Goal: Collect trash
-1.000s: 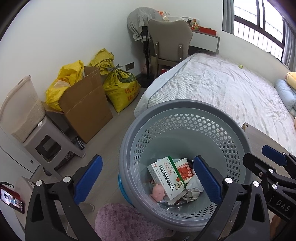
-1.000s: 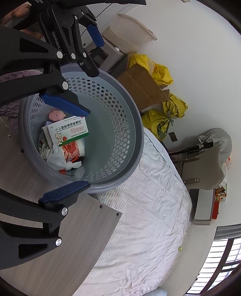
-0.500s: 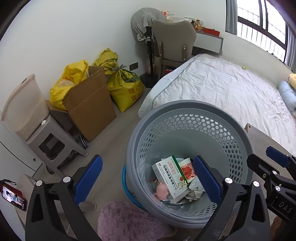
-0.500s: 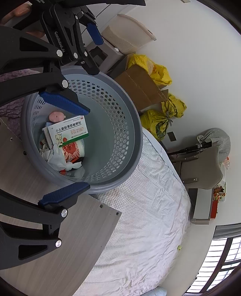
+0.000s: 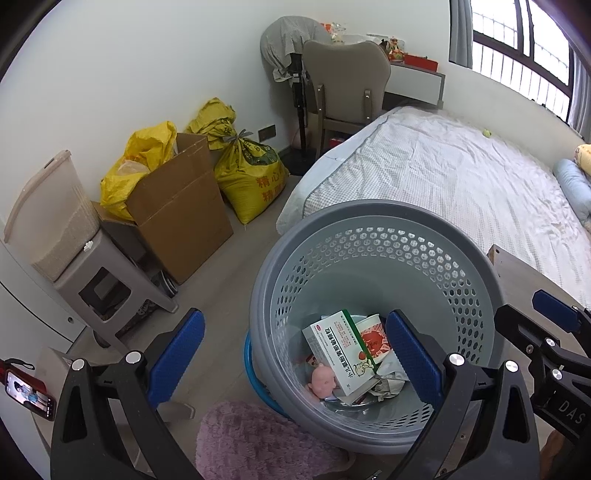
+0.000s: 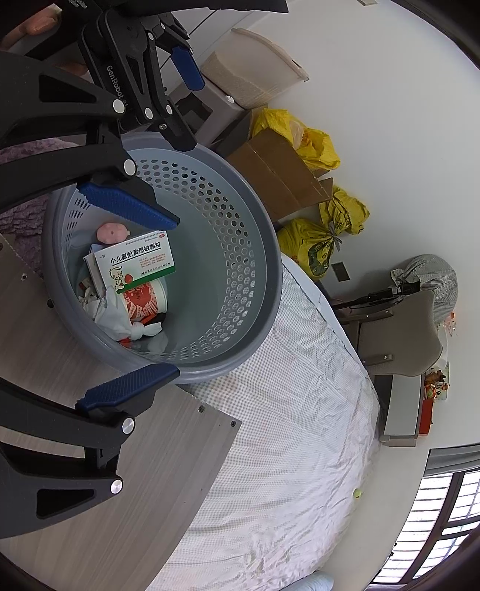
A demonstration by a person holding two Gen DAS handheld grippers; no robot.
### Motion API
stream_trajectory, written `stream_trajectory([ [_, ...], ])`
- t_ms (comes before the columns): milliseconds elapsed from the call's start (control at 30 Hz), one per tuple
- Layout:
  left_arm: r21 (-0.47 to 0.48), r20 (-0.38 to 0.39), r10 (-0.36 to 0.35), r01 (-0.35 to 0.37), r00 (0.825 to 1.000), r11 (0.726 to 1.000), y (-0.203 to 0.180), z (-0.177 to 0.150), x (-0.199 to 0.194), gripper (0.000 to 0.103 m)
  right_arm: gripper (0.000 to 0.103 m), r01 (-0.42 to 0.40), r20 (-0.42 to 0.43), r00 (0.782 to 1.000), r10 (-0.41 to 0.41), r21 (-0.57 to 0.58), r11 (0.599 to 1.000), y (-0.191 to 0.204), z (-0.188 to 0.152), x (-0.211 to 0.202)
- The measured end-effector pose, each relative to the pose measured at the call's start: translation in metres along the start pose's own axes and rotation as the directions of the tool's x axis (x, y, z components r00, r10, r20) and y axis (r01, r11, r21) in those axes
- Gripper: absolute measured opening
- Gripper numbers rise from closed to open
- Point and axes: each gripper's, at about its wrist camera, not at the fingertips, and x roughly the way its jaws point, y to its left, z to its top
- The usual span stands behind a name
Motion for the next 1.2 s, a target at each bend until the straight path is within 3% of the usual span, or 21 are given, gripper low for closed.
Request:
stream_trajectory([
  [1200,-0.009,-0.013,-0.002,0.002,1.0,1.0,-0.0007,0.001,0.0012,0.097,0.071,0.002,0.007,1.0,-0.002,0.004,1.0,-0.0007,0.0009,-0.0036],
])
